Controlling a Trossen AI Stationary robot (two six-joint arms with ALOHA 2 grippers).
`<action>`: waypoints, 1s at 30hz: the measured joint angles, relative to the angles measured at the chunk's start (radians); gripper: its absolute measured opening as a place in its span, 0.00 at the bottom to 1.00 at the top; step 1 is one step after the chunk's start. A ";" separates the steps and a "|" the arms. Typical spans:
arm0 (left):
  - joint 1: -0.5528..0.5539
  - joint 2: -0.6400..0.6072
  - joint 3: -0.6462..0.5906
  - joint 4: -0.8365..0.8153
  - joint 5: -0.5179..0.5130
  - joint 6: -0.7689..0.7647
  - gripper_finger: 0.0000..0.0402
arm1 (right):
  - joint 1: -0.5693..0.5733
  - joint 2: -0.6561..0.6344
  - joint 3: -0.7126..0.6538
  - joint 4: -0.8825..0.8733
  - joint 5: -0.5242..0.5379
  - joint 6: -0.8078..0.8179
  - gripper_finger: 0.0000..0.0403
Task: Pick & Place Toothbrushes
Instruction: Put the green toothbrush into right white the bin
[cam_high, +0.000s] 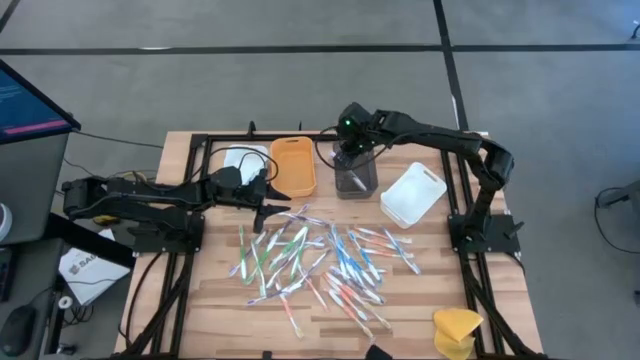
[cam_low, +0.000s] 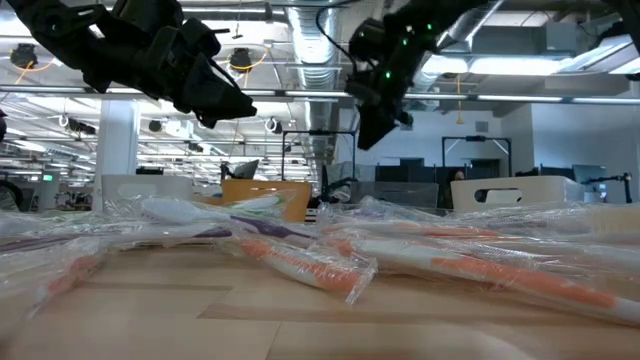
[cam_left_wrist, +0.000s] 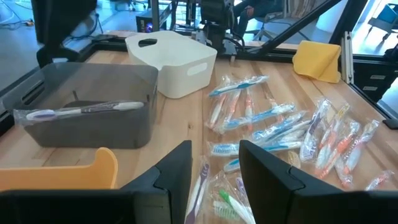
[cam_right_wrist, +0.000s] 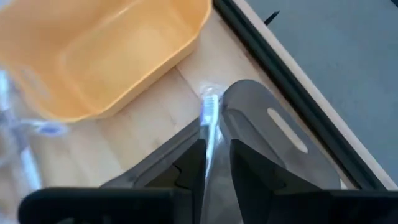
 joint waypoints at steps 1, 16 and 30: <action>0.000 -0.011 -0.001 -0.013 0.020 -0.002 0.32 | 0.011 0.000 0.032 -0.046 0.000 0.000 0.17; 0.000 -0.172 -0.001 -0.039 0.378 -0.003 0.32 | 0.310 -0.002 0.137 -0.492 0.003 0.194 0.17; 0.000 -0.113 0.000 -0.064 0.377 -0.002 0.59 | 0.608 -0.002 0.137 -0.606 0.058 0.371 0.16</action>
